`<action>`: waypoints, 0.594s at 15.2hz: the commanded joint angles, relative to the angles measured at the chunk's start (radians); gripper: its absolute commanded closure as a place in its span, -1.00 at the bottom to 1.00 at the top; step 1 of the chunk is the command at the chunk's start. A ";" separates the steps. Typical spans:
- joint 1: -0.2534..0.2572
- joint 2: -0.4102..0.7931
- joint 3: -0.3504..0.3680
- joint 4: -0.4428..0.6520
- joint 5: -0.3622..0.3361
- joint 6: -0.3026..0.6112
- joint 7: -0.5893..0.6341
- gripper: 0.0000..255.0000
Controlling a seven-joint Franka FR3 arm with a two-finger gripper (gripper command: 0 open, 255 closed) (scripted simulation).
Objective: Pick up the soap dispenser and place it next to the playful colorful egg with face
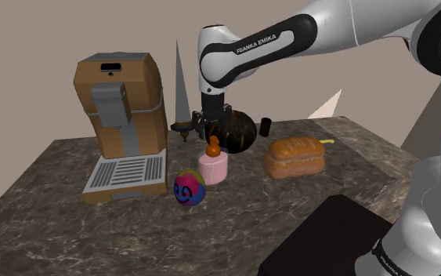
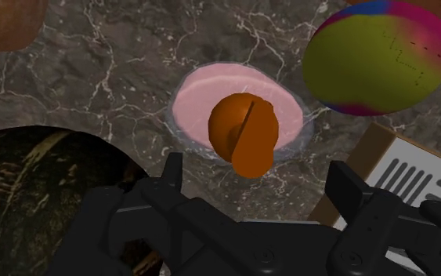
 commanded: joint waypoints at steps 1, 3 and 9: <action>-0.001 -0.013 -0.001 0.041 -0.002 -0.055 0.000 -1.00; -0.001 -0.018 -0.001 0.061 -0.003 -0.080 0.001 -1.00; -0.001 -0.018 -0.001 0.061 -0.003 -0.080 0.001 -1.00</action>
